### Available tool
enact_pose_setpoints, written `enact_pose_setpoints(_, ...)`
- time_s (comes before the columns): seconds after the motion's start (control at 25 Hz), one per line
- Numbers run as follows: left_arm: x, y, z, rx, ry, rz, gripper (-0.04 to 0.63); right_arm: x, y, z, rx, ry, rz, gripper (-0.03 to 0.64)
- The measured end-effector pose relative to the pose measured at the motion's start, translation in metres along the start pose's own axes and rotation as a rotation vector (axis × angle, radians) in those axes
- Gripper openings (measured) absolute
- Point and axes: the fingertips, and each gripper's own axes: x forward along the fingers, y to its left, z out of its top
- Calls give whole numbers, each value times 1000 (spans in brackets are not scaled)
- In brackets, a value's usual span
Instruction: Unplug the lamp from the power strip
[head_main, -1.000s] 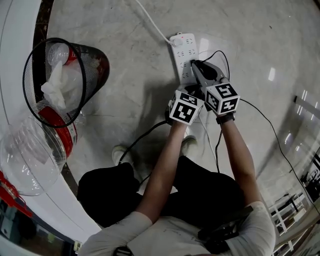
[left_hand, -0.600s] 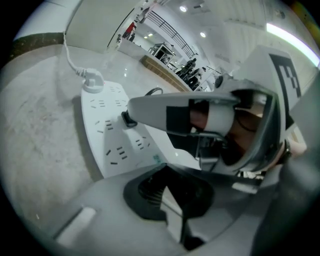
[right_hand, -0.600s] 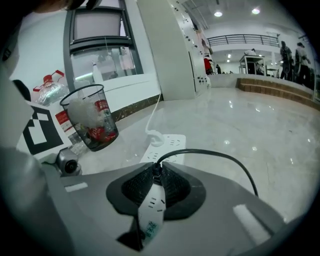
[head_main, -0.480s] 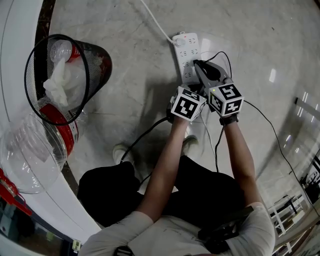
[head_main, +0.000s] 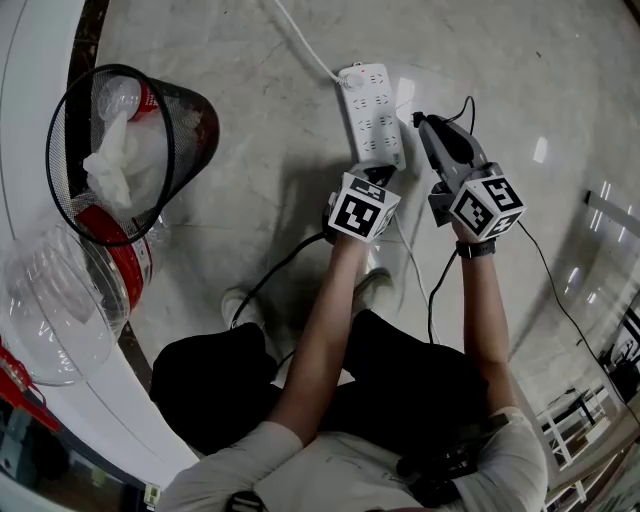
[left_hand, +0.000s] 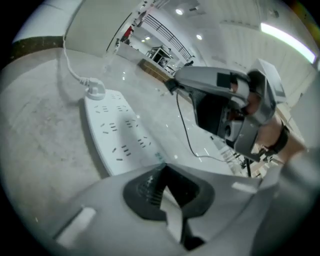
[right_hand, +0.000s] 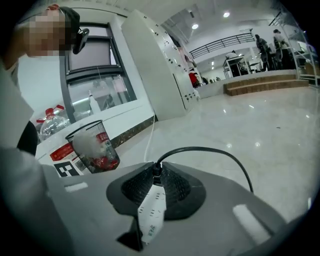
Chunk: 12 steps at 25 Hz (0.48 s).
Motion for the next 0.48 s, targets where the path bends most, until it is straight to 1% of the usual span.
enact_pose_setpoints(0.08, -5, -1, 0, -38, -11, -20, -2, -12, -4, 6, 19, -43, -25, 57)
enact_pose_setpoints(0.16, -8, -2, -2, -39, -12, -29, -2, -25, -13, 9, 12, -85, -66, 57)
enact_pose_setpoints(0.2, -10, -3, -3, -34, -14, -33, -2, -32, -19, 8, -8, -94, -93, 57)
enact_pose_setpoints(0.28, -15, -8, -2, -25, -33, -49, -2, -44, -36, -5, -63, -71, -153, 57)
enact_pose_setpoints(0.36, -22, -16, 2, -21, -65, -74, -2, -55, -51, -26, -77, -14, -199, 57)
enact_pose_setpoints(0.4, -25, -19, 5, -17, -80, -87, -2, -60, -57, -36, -58, 15, -211, 57)
enact_pose_setpoints(0.48, -31, -24, 11, -10, -108, -110, -2, -69, -65, -55, 16, 53, -220, 57)
